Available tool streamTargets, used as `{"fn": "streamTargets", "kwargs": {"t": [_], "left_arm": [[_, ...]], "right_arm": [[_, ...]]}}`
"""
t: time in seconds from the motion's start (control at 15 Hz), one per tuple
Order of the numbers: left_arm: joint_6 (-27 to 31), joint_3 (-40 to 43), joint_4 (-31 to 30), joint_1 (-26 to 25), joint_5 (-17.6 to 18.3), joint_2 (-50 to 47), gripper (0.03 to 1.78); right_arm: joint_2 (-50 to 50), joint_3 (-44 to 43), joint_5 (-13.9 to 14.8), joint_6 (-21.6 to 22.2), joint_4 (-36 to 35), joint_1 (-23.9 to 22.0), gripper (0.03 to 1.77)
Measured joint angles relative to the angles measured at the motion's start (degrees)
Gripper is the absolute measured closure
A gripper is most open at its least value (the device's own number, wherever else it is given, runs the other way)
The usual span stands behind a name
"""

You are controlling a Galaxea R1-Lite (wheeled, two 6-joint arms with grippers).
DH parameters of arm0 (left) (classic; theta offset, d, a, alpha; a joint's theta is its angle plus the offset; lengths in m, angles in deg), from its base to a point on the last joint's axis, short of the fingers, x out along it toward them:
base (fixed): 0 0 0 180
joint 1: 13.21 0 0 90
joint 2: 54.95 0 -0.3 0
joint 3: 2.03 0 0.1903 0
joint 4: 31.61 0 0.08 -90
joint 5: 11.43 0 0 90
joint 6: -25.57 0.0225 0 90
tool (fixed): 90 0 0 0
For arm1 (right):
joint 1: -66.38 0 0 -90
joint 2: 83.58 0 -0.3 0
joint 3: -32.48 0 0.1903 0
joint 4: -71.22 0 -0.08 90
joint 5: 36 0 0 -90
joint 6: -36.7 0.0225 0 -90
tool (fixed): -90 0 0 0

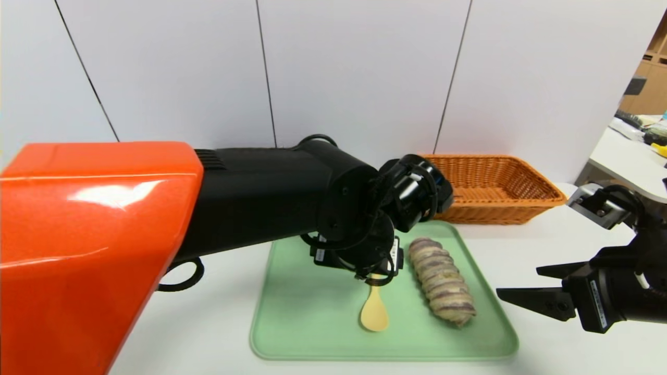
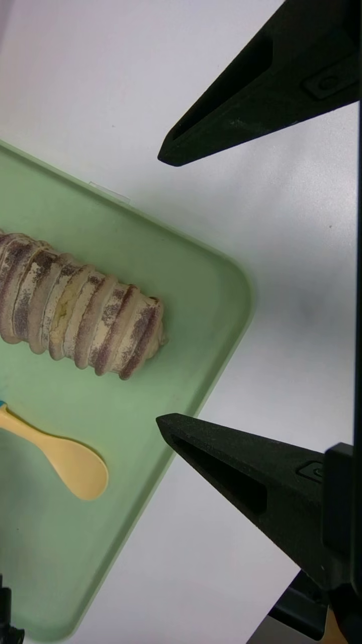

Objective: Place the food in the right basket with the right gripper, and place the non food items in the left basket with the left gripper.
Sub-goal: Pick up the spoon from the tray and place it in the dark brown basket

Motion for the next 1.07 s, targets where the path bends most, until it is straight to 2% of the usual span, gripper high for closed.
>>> {"fn": "streamTargets", "kwargs": {"t": [0.2, 0.4, 0.6, 1.07], "left_arm": [[0.9, -0.9, -0.3, 0.8, 0.2, 2.4, 0.12], [3.4, -1.1, -1.4, 0.7, 2.4, 4.1, 0.12], [4.9, -1.2, -4.9, 0.5, 2.3, 5.7, 0.12], [4.4, -1.4, -5.2, -1.2, 2.1, 7.5, 0.12]], "right_arm": [[-0.4, 0.3, 0.0, 0.0, 0.0, 0.0, 0.1], [-0.5, 0.5, 0.0, 0.0, 0.0, -0.7, 0.1], [-0.6, 0.7, -0.1, 0.0, 0.0, -1.2, 0.1], [-0.6, 1.6, -0.3, -0.1, -0.3, -1.9, 0.1]]}}
